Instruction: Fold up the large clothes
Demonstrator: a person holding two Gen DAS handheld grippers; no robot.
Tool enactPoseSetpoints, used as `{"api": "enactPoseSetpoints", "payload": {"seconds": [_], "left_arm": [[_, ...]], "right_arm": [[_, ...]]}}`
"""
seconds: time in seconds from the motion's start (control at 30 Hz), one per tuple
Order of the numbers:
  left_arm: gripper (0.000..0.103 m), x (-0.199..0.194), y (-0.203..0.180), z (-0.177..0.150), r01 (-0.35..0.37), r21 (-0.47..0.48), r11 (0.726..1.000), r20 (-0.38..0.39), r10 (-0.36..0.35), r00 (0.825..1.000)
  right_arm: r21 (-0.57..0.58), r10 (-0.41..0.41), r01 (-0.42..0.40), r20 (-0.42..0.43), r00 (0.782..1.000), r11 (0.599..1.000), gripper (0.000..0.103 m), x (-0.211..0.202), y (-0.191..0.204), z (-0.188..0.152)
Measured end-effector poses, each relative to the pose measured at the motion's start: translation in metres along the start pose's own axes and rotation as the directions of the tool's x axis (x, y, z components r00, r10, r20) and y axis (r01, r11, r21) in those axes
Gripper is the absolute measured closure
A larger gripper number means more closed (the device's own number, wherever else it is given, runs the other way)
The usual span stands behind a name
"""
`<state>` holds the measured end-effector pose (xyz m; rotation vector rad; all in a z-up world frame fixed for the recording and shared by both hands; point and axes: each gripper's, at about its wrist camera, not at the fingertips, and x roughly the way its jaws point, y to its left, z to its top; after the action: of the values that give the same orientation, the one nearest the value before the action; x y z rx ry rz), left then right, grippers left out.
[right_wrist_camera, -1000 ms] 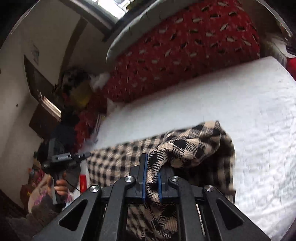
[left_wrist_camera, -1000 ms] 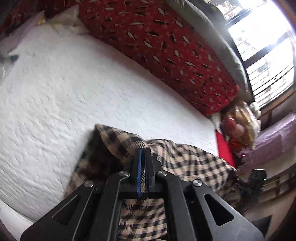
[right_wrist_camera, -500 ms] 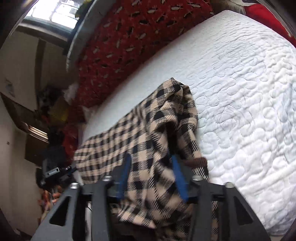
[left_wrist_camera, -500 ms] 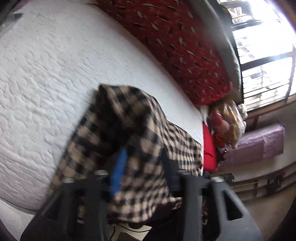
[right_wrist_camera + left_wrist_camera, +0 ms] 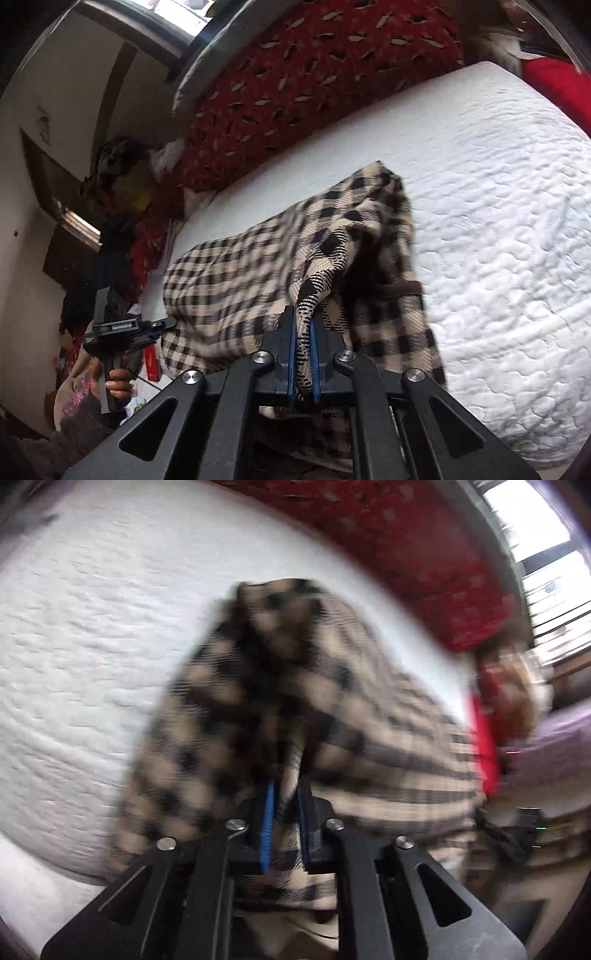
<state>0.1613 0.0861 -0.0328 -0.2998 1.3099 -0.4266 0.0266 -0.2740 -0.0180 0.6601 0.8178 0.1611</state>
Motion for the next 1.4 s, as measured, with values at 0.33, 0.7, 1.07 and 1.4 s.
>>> {"api": "enactPoseSetpoints", "payload": {"seconds": [0.33,0.7,1.07,1.4], "left_arm": [[0.093,-0.044,0.008,0.004,0.229,-0.034,0.973,0.096,-0.225,0.970],[0.052,-0.021,0.013,0.059,0.291,-0.091,0.953,0.156,-0.275,0.949],[0.069,0.043,0.043,0.101,0.379,-0.333,0.863,0.088,-0.372,0.924],[0.095,0.024,0.005,0.127,0.062,-0.104,0.993,0.098,-0.052,0.994]], "right_arm": [[0.030,-0.158,0.157,0.037,0.987,0.987,0.084,-0.005,0.002,-0.003],[-0.186,0.025,-0.053,-0.148,0.989,0.981,0.065,0.109,0.133,0.029],[-0.091,0.046,-0.076,-0.301,0.953,0.993,0.067,0.176,0.090,-0.006],[-0.073,0.059,-0.084,-0.294,0.954,0.994,0.067,0.150,0.066,-0.003]]}}
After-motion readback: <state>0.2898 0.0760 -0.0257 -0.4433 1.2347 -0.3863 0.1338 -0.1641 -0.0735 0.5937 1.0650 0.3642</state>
